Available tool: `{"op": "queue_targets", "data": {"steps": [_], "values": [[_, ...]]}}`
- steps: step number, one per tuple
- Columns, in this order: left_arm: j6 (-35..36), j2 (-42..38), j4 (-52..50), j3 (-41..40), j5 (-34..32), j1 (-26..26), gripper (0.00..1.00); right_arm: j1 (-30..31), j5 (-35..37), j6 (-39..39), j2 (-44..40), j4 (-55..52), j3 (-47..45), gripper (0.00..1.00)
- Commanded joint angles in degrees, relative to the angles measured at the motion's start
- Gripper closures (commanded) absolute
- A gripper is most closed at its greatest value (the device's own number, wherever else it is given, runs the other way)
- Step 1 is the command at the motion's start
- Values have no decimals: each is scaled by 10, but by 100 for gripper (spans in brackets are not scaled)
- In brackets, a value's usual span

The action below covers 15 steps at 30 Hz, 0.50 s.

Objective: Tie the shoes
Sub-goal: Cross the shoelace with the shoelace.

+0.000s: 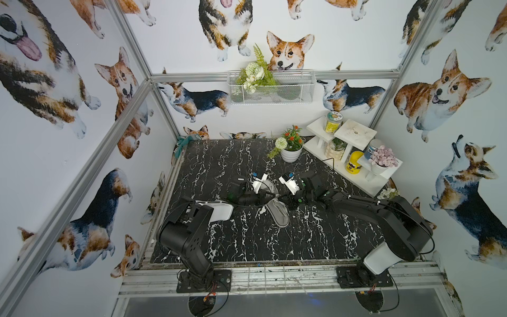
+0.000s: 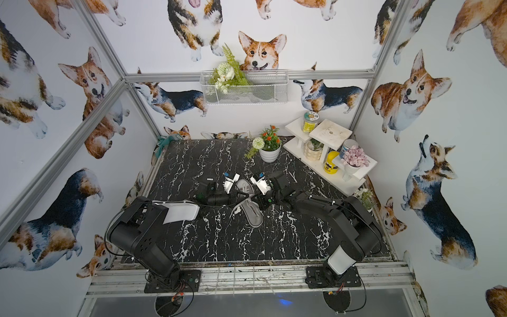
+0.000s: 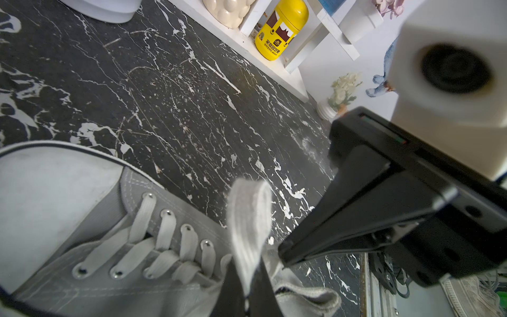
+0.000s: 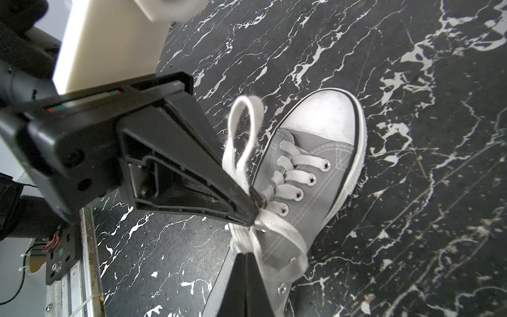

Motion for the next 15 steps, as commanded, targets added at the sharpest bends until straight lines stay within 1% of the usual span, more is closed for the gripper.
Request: {"op": "queue_targets", "data": {"steps": [1,4,8,12,15], "values": [[5,-5,10,0,16,0,100,1,18,24,12,-1,14,100],[5,-4,9,0,21,0,100,1,31,37,26,1,24,100],[1,-3,15,1,23,-1,100,1,32,52,48,-5,42,100],[-4,-1,22,1,22,-4,100,2,52,59,50,-3,33,100],[-4,1,25,1,22,-4,100,2,48,68,53,10,29,100]]}}
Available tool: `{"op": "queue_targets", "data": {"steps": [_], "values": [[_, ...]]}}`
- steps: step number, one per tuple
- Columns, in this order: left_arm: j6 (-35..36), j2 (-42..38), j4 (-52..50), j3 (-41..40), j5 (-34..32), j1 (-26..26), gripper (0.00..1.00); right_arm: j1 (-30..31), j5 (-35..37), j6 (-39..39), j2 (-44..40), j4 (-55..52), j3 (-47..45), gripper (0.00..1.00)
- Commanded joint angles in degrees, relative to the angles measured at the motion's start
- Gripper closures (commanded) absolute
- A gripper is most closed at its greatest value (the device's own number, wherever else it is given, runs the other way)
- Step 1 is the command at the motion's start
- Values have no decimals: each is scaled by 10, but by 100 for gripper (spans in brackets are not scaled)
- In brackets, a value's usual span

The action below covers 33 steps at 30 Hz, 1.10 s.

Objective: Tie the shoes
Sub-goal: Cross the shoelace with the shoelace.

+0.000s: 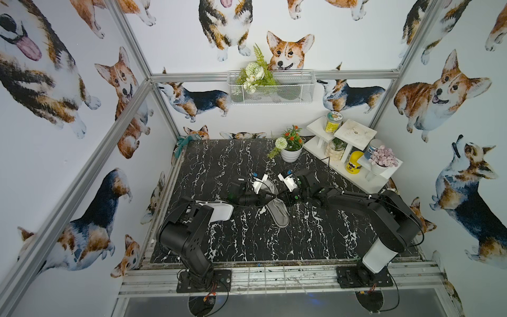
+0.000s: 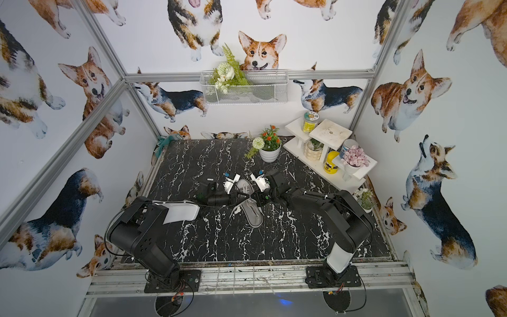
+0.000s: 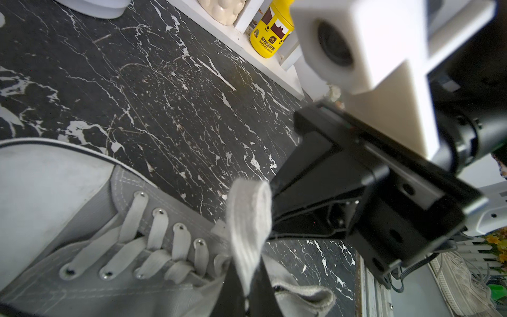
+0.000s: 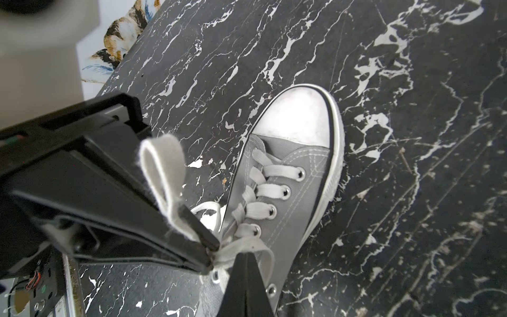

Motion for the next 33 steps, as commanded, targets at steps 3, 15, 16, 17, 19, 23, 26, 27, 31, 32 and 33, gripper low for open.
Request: {"op": "queue_targets", "data": {"steps": [3,15,16,17,19,23,26,27,31,32,33], "values": [[-2,4,24,2,11,-1,100,2,4,16,3,15,-7,100],[7,1,18,2,9,-1,100,-14,-14,-22,-34,2,-26,84],[8,1,17,2,11,-1,100,-17,-22,-23,-36,2,-28,82],[8,0,16,3,10,-1,100,-20,-31,-24,-38,2,-31,81],[10,0,15,4,10,-1,100,-26,-41,-26,-45,7,-38,78],[11,-1,14,4,13,-1,100,-40,-59,-37,-55,7,-48,69],[12,-2,11,7,16,-1,100,-46,-73,-51,-52,8,-55,59],[13,-2,10,7,17,0,100,-48,-73,-53,-50,11,-56,57],[13,-1,10,7,17,-1,100,-52,-104,-53,-31,27,-52,52],[13,-1,9,7,17,-1,100,-52,-109,-50,-27,31,-50,51],[13,-1,9,7,18,-1,100,-52,-112,-49,-25,33,-49,51]]}}
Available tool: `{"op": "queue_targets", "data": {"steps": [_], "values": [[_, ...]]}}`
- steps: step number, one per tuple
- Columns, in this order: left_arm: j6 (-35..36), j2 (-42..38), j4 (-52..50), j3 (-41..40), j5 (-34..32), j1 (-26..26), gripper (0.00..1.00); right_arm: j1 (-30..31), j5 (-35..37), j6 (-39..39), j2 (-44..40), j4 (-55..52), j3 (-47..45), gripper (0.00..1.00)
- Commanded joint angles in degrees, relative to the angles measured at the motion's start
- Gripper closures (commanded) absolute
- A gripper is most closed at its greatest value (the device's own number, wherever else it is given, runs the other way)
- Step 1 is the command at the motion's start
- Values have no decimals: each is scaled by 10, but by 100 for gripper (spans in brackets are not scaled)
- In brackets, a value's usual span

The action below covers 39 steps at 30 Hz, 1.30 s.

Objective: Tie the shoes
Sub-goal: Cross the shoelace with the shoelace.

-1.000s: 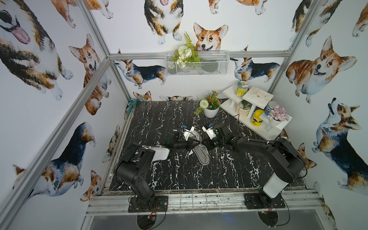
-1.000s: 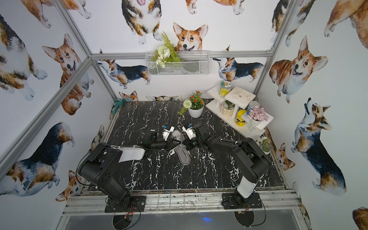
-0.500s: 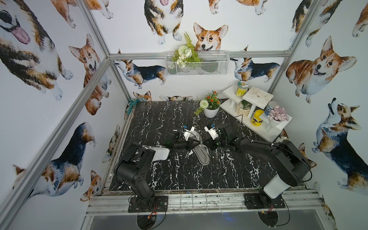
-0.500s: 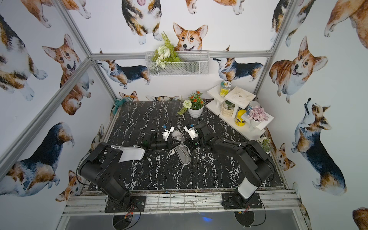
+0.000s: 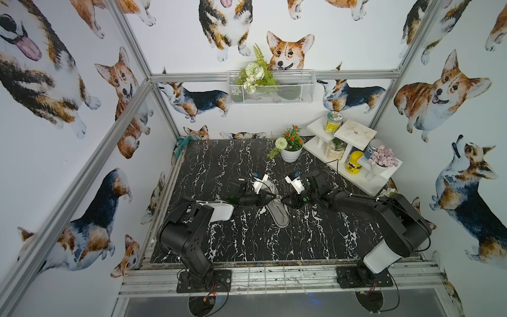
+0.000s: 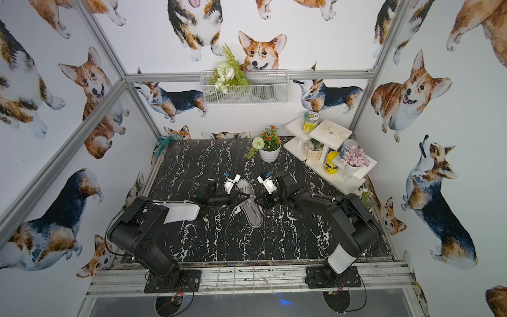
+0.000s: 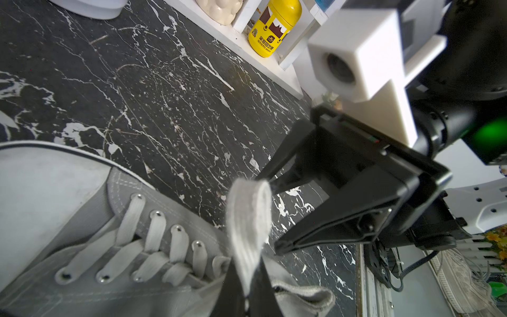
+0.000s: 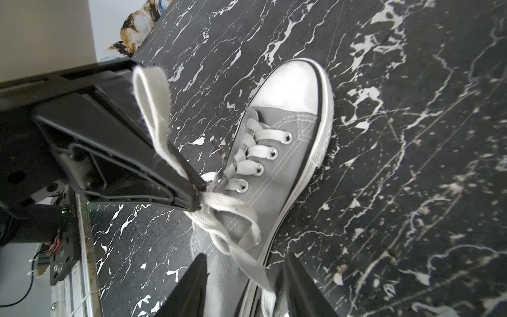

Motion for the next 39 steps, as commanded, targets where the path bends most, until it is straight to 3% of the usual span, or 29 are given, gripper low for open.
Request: {"op": "queue_targets", "data": {"steps": [1,15,39], "values": [[9,-4,8,4,17,0,100,-1,-30,-8,8,28,6,51],[9,-1,9,3,19,0,100,-1,-32,-1,39,25,35,56],[9,-1,10,4,17,-1,100,-3,-46,-17,41,16,34,54]]}}
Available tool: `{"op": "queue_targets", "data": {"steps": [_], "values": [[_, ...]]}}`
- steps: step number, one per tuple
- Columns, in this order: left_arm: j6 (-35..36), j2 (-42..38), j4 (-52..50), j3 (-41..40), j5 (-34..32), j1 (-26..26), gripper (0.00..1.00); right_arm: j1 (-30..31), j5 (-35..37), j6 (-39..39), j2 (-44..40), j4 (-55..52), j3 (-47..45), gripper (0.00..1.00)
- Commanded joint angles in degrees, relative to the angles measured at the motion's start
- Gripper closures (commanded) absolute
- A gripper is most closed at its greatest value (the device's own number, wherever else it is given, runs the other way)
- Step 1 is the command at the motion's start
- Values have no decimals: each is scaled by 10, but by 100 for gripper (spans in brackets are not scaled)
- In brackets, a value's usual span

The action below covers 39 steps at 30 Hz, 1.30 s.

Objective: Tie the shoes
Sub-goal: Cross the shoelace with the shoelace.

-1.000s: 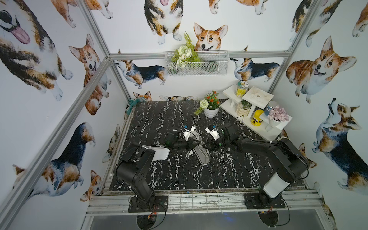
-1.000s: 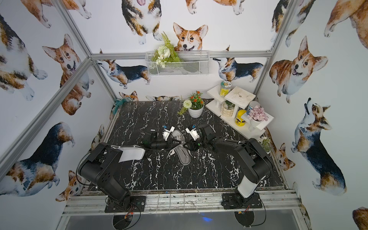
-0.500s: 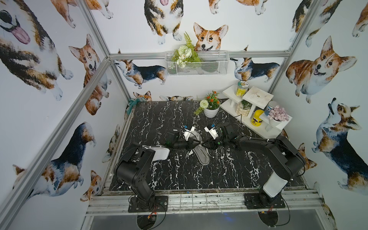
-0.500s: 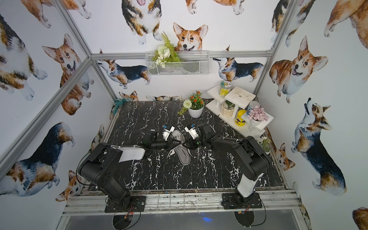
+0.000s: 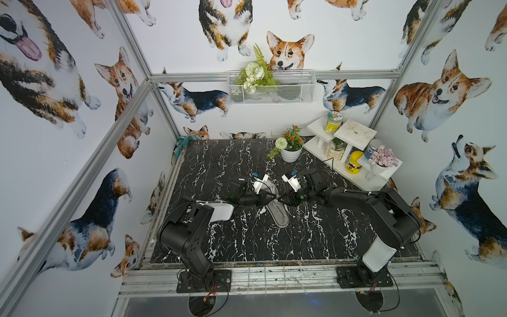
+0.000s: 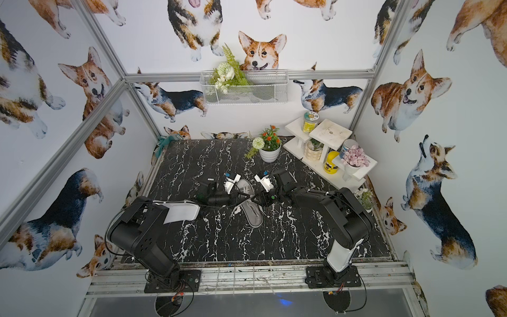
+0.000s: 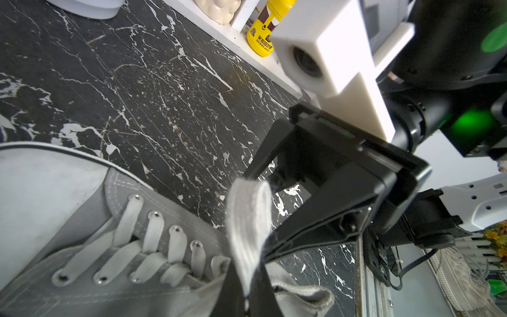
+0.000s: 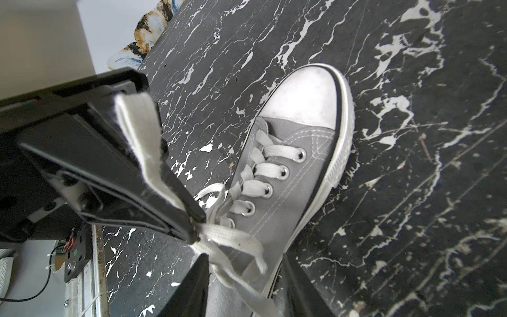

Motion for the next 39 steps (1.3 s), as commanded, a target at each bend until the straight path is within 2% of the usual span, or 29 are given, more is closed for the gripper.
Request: {"op": "queue_targets", "data": {"steps": [1,10,26,39], "values": [[6,-1,10,4,15,0,100,-2,-11,-18,-3,6,0,54],[7,-1,10,4,15,0,100,-1,-21,-23,12,1,4,54],[7,2,11,6,18,-4,100,-1,-42,-8,37,19,23,65],[6,2,14,3,16,-4,100,0,-46,35,40,69,14,86]]}}
